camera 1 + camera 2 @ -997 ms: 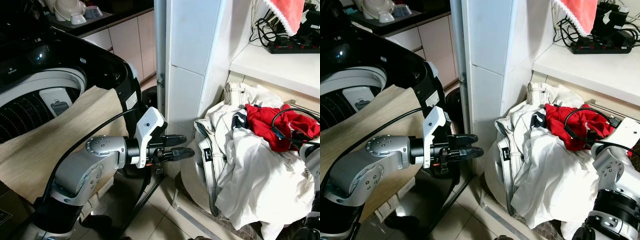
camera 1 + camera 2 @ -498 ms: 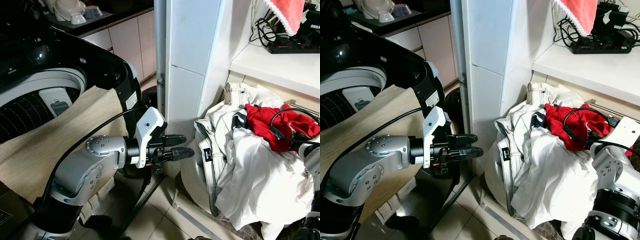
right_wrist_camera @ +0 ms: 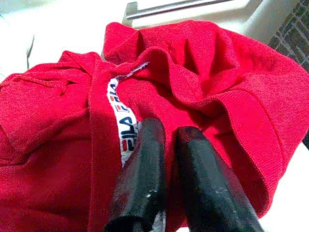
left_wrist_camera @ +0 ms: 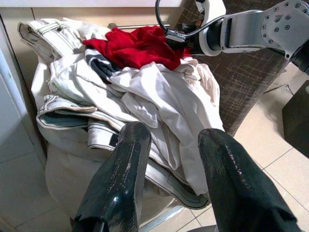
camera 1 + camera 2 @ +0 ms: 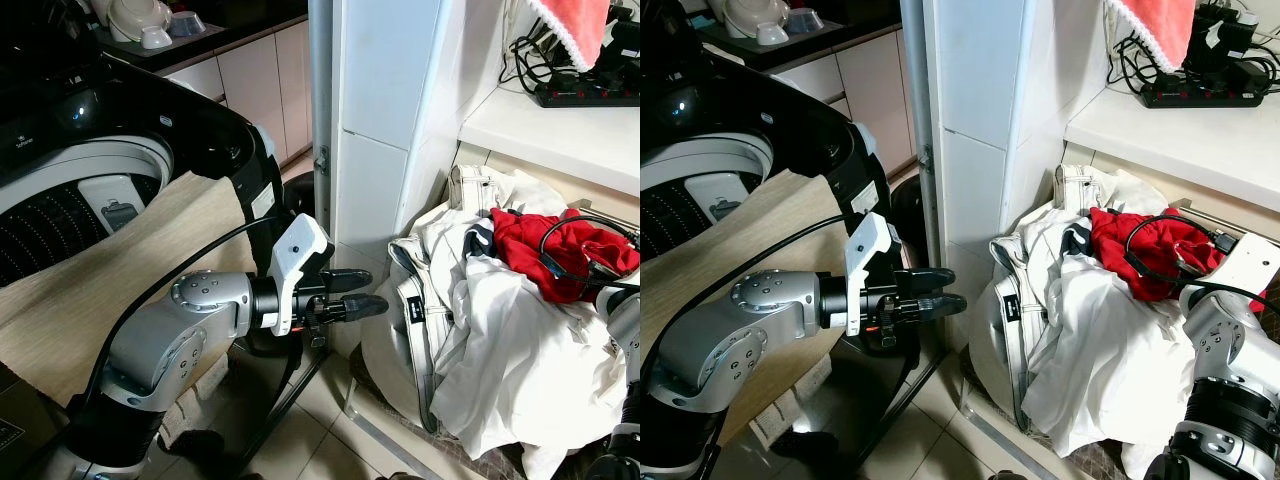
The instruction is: Clothes washing
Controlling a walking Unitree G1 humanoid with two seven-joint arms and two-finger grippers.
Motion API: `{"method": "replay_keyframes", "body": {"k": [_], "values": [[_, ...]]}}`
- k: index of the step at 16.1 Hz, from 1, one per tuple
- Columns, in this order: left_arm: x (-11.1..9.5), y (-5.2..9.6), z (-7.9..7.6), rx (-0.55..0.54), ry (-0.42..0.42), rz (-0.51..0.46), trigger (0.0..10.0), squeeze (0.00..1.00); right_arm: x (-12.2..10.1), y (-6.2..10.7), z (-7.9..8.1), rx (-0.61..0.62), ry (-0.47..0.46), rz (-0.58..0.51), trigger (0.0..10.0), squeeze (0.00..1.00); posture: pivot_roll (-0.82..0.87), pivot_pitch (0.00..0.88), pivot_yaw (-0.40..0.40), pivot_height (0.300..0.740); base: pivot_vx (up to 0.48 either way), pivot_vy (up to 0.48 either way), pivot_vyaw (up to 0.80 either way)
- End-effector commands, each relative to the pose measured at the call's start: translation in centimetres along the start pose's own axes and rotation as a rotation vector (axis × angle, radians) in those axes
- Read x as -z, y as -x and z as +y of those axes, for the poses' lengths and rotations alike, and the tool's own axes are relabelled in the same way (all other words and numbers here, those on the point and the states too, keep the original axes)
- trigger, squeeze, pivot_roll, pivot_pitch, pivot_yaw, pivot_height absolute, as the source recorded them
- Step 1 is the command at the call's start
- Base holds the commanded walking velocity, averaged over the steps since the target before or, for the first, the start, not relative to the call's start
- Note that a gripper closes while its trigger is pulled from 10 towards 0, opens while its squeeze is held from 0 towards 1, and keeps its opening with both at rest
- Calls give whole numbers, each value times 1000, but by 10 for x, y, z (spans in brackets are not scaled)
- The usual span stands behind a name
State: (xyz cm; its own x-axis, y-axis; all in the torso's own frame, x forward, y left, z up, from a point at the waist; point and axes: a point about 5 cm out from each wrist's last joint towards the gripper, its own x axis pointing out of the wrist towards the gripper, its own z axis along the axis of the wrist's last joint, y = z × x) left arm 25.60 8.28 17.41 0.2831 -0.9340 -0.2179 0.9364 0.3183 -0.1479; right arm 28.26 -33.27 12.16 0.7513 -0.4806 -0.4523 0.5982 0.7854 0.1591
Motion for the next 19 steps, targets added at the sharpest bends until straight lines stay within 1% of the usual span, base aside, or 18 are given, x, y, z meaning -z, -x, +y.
{"method": "replay_keyframes", "body": {"k": [1,4,6,8,9,10,11,12,13,14,15,16,17,18,19], "values": [[-1,2,2,-16,-15,10,10000,0,-4,0,5,-22,-3,-14,0,0,-87,0,33,740,0,0,0],[-1,2,4,-30,-18,8,10000,0,-6,1,5,-22,-6,-21,0,0,-88,0,37,740,0,0,0],[-4,2,7,-49,-23,-5,10000,0,-13,4,6,-39,-9,-46,0,0,-89,0,39,740,0,0,0],[-6,2,9,-64,-26,-21,10000,0,-26,10,15,-111,-4,-83,0,0,-91,0,42,740,0,0,0],[-8,2,10,-73,-29,-33,10000,0,-34,15,24,-178,-7,-96,0,0,-94,0,46,740,0,0,0],[-9,1,11,-79,-31,-41,10000,0,-39,18,28,-212,-17,-102,0,0,-94,0,46,740,0,0,0],[-13,0,13,-88,-35,-64,10000,0,-51,26,39,-311,-42,-116,0,0,-98,0,48,740,0,0,0],[-15,0,14,-95,-38,-80,10000,0,-59,33,48,-388,-42,-129,0,0,-100,0,51,740,0,0,0],[-24,-3,20,-149,-62,-137,10000,0,-82,54,70,-574,-118,-173,0,0,-103,0,51,740,0,0,0],[-30,-3,24,-184,-60,-174,10000,0,-94,65,80,-658,-153,-201,0,0,-105,0,52,740,0,0,0],[-32,-4,25,-198,-56,-188,10000,0,-98,68,83,-688,-163,-212,0,0,-106,0,52,740,0,0,0],[-41,-4,33,-262,-47,-246,10000,0,-120,83,94,-776,-200,-279,0,0,-111,0,53,740,0,0,0],[-43,-4,35,-279,-48,-261,10000,0,-126,87,97,-791,-217,-294,0,0,-111,0,53,740,0,0,0],[-53,-4,40,-328,-59,-323,10000,0,-150,99,103,-870,-285,-343,0,0,-115,0,52,740,0,0,0],[-64,-5,40,-348,-51,-397,10000,0,-166,113,110,-952,-307,-366,0,0,-115,0,52,740,0,0,0]]}}
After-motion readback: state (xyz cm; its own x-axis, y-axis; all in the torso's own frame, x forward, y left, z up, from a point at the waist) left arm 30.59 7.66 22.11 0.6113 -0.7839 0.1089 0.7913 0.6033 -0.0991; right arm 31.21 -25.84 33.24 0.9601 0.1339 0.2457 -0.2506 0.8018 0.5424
